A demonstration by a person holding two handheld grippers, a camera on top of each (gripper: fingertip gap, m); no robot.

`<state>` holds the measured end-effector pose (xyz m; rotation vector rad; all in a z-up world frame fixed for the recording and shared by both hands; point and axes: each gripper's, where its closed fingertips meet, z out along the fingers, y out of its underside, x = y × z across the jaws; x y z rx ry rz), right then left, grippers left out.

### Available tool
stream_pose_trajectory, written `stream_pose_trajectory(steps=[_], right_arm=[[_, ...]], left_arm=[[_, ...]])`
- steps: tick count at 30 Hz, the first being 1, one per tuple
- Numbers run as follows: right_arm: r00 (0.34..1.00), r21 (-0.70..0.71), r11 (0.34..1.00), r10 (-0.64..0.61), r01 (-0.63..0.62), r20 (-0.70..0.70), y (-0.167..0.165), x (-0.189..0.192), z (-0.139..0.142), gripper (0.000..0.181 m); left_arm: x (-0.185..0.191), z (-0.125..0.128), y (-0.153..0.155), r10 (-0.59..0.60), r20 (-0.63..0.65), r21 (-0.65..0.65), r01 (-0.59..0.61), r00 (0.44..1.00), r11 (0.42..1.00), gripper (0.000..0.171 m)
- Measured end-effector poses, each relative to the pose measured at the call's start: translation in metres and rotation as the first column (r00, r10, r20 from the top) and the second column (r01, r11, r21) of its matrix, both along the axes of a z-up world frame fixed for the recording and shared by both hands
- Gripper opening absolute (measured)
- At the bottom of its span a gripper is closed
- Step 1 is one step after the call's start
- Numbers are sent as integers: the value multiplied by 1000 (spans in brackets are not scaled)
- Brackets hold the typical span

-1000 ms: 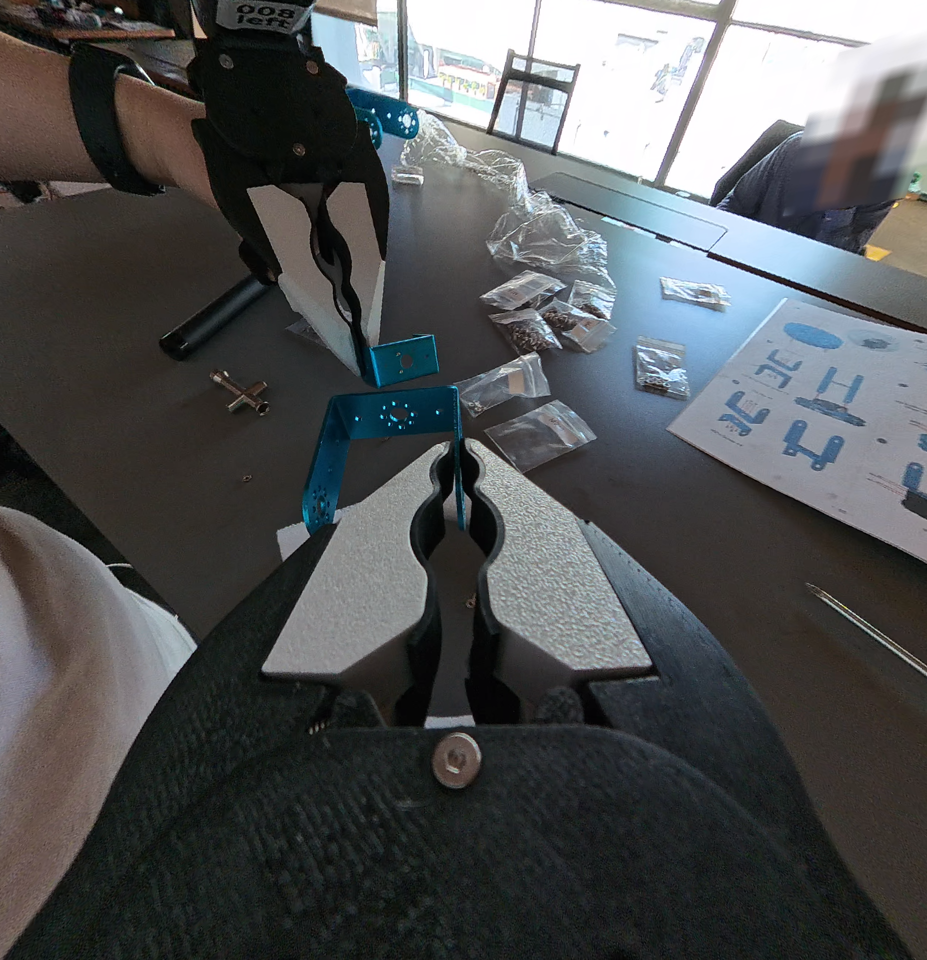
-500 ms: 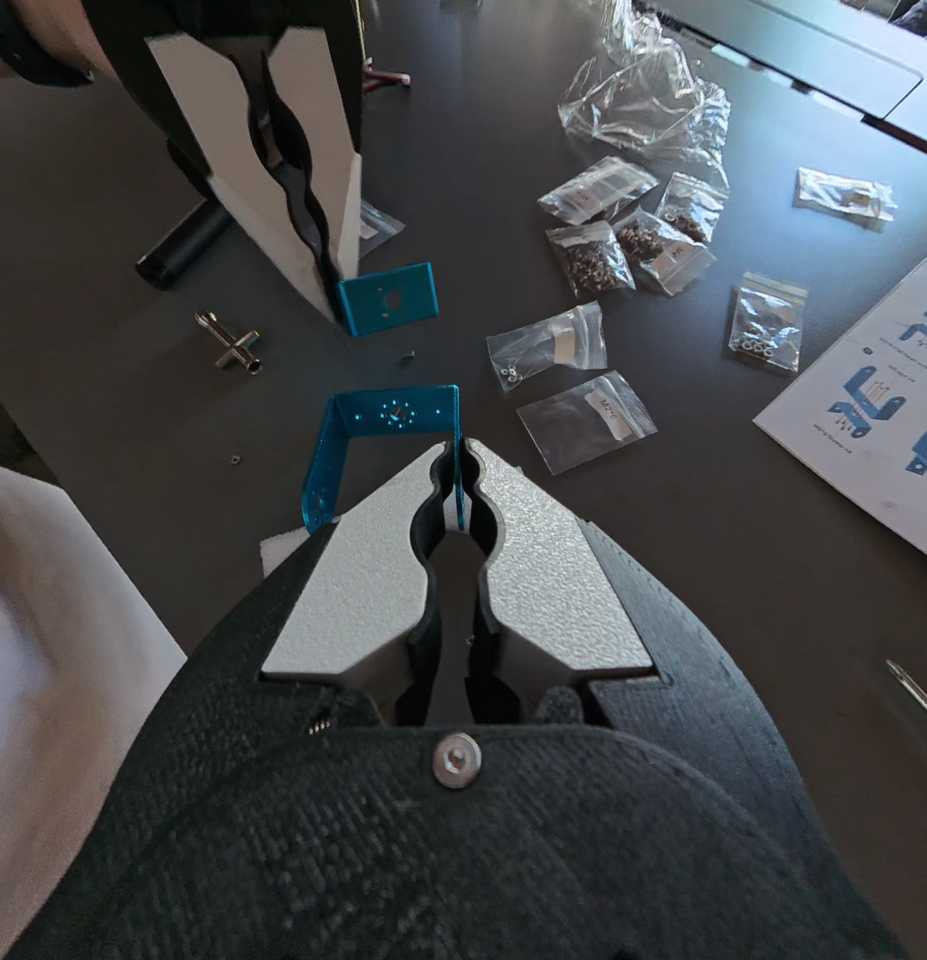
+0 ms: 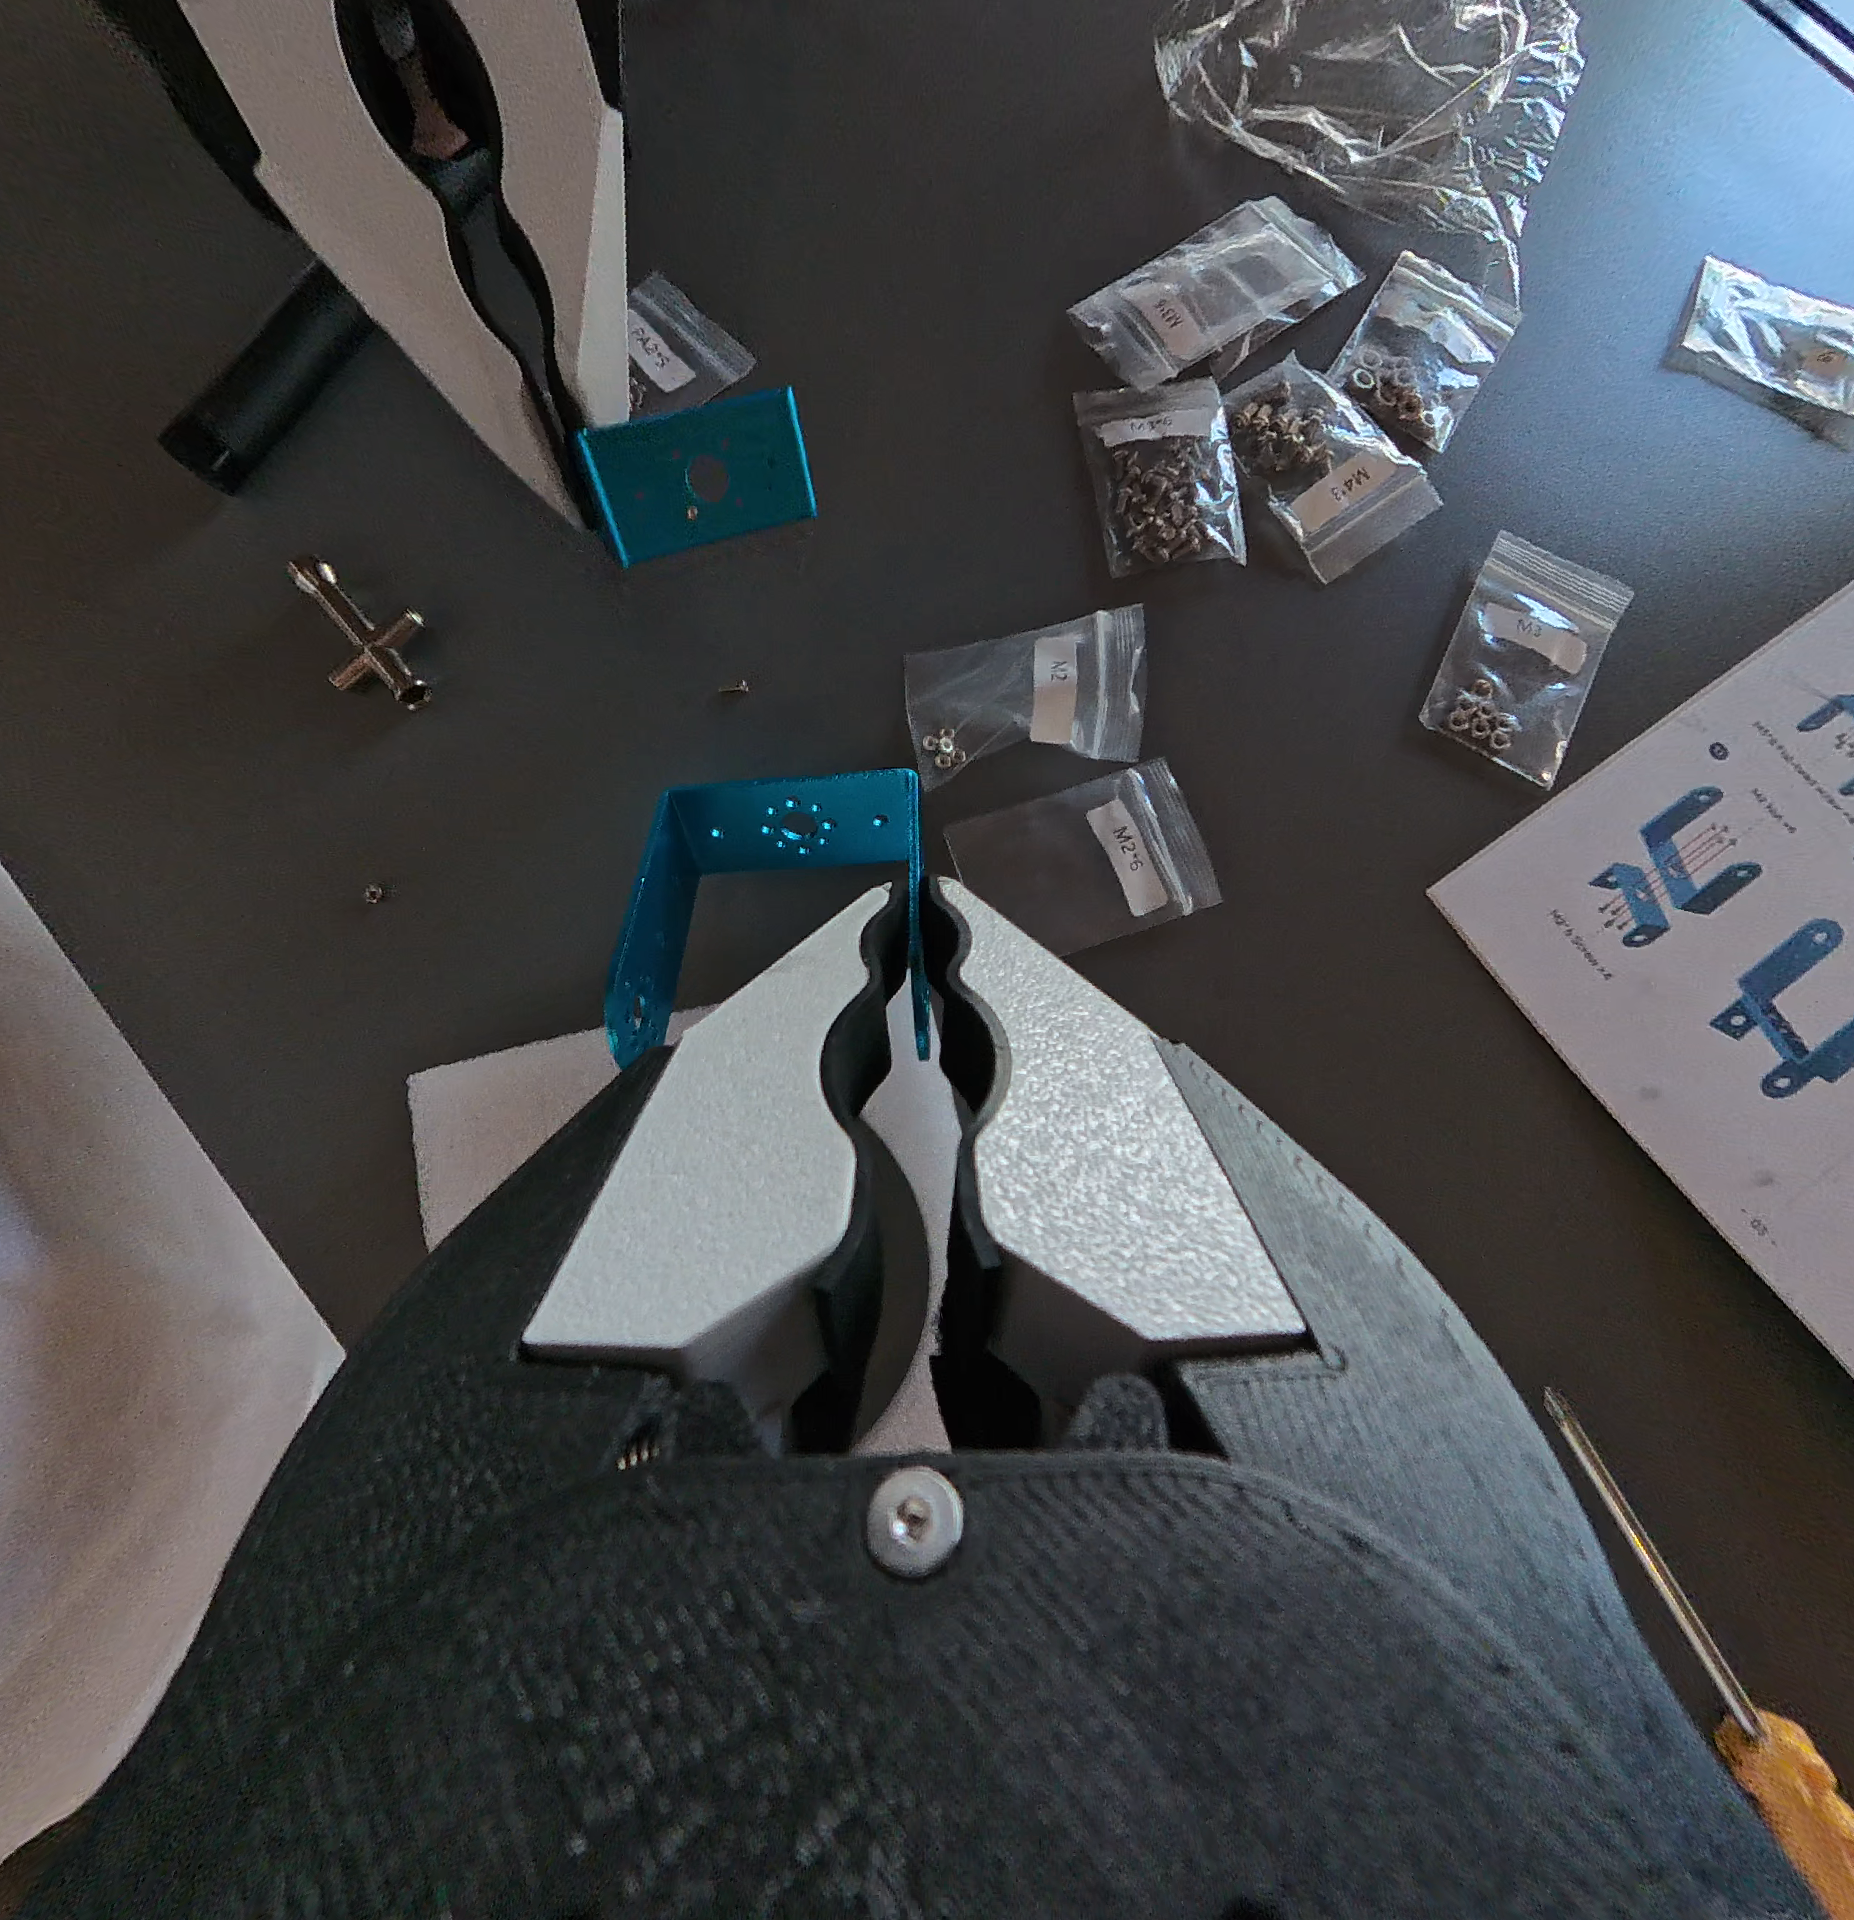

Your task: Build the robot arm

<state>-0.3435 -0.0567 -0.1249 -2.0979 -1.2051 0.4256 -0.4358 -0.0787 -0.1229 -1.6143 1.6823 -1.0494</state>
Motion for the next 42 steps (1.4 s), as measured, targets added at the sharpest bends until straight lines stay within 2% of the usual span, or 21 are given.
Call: stream_pose_trajectory(steps=[5,10,12,14,17,20,23,26,30,35,38,42], right_arm=[[1000,-41,999,7,-8,-30,9,0,3,1],[999,-70,997,33,-31,26,17,-1,1,1],[999,-73,996,49,-48,6,16,-5,3,1],[998,-72,996,54,-56,-32,16,-7,4,1],[986,-74,996,46,-58,-159,13,-16,10,1],[954,-129,983,86,-127,-286,-13,-40,13,1],[956,-61,993,83,-104,-280,-25,-55,8,1],[955,2,996,90,-94,-284,-28,-61,4,1],[933,114,991,109,-73,-344,-37,-57,17,1],[914,125,992,82,-35,-396,-56,-54,23,1],[886,78,995,86,-56,-456,-73,-70,27,1],[879,47,988,151,-145,-452,-94,-106,19,0]], left_arm=[[-6,18,5,25,-41,-5,-25,999,1000,0],[-10,11,-6,1,-117,50,5,993,999,0],[-9,11,-12,-16,-113,86,26,993,996,0],[-14,6,-13,-9,-182,168,40,983,985,0],[-24,1,-14,10,-325,325,102,946,940,0],[-36,7,-16,26,-452,439,197,892,877,0],[-43,15,-23,15,-540,487,298,841,821,0],[-49,11,-27,-4,-621,473,379,784,795,0],[-51,-3,-36,-48,-635,388,372,771,843,0],[-61,-11,-56,-53,-599,336,311,799,889,0],[-80,-13,-71,-17,-583,319,247,812,915,0],[-113,-21,-92,46,-588,293,160,807,942,0]])
